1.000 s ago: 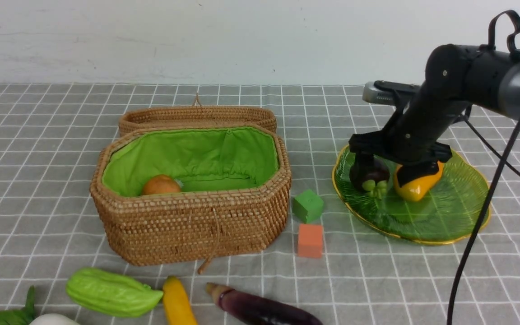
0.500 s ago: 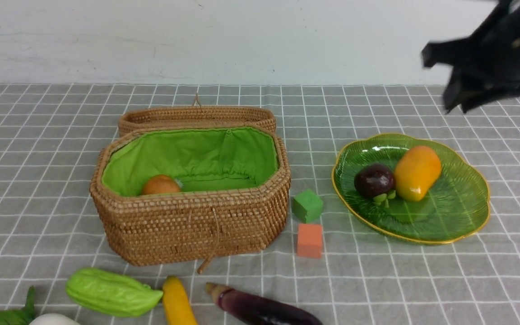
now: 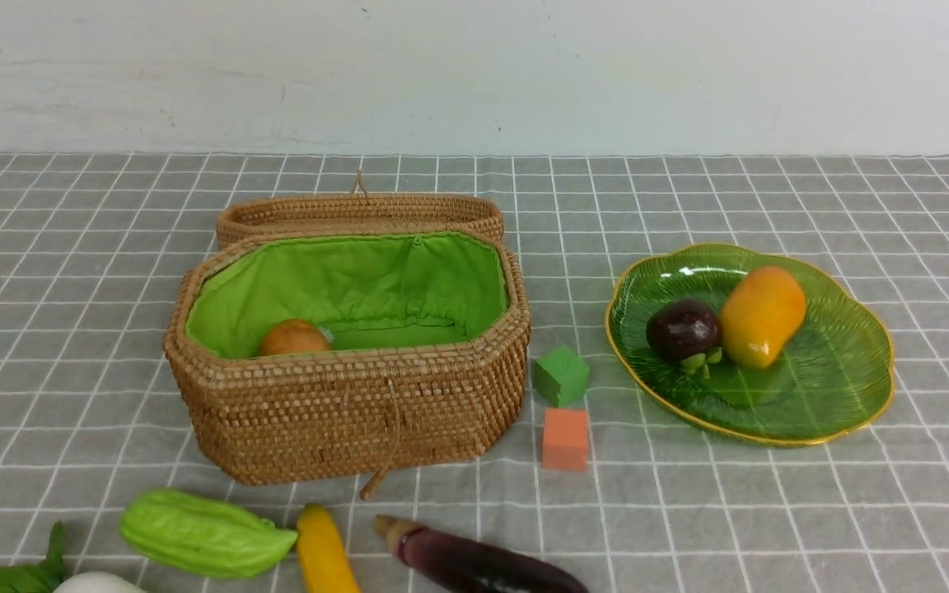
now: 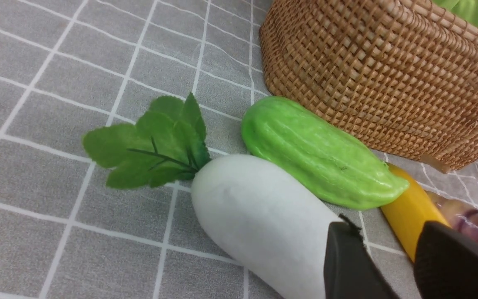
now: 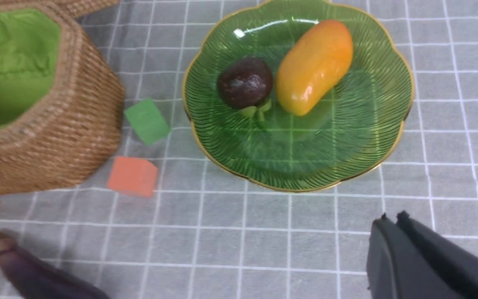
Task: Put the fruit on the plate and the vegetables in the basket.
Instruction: Take a daikon with your left arm and place it on the basket on the left.
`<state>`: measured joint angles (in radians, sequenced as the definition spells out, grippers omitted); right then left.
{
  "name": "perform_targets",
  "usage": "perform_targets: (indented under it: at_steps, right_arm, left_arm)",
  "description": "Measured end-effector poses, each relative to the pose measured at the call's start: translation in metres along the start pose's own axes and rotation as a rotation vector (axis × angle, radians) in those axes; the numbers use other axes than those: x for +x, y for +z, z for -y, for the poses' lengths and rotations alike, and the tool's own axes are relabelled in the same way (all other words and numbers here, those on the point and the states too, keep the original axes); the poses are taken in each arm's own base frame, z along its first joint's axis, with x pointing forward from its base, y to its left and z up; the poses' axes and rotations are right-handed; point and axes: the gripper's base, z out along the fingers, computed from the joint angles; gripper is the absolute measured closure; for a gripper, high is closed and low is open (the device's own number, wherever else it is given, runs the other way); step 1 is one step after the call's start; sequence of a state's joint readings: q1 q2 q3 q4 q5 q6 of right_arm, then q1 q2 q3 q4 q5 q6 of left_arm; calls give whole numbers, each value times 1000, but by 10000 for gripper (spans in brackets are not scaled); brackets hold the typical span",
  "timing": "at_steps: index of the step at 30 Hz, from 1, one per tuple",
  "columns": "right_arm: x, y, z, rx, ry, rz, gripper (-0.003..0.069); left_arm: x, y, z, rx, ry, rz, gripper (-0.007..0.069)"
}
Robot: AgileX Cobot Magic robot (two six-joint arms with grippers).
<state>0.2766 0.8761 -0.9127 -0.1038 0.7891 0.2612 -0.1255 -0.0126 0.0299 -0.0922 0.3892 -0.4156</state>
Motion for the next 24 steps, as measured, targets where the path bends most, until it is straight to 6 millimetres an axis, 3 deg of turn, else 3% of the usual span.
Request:
perform_targets:
  at_steps: [4,12,24]
  right_arm:
    - [41,5,9,-8,-46,120,676]
    - [77,1,15,-17,-65,174,671]
    - [86,-3,21,4,-46,191,662]
  left_arm:
    - [0,0,0,0,0,0,386]
    - [0,0,0,0,0,0,386]
    - [0,0,0,0,0,0,386]
